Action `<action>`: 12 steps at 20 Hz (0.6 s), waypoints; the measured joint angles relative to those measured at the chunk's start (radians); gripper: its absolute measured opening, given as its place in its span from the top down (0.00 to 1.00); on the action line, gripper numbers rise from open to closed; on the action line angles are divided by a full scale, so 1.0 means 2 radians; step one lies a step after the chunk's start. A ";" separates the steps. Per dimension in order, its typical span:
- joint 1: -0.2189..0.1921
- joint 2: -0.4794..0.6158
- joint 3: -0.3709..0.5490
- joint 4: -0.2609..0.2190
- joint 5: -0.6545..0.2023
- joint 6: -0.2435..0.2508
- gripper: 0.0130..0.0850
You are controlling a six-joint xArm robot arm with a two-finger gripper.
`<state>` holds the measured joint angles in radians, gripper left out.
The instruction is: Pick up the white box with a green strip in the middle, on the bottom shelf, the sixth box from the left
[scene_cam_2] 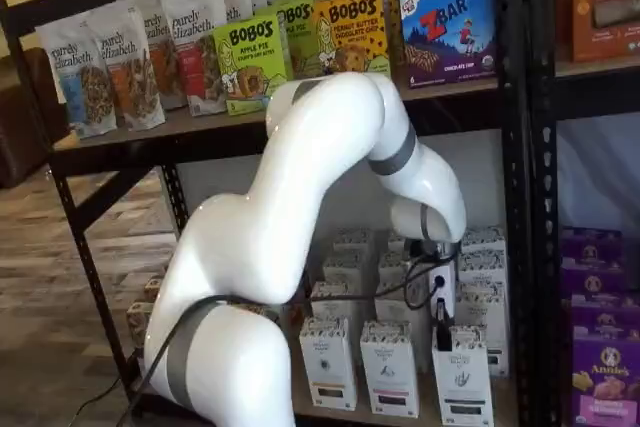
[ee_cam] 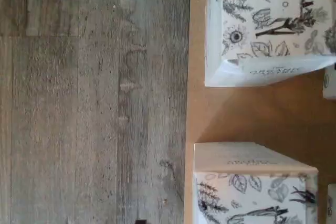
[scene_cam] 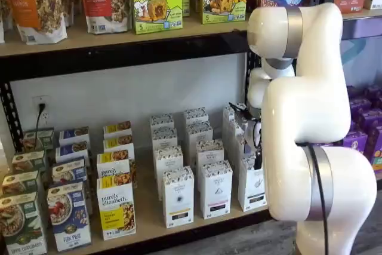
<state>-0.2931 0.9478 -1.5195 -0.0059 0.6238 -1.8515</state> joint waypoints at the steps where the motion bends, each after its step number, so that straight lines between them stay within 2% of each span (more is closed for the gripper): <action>1: 0.000 0.002 0.000 -0.001 -0.002 0.001 0.00; 12: -0.001 0.024 -0.009 -0.013 -0.016 0.010 0.00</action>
<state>-0.2949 0.9953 -1.5379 -0.0318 0.5915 -1.8312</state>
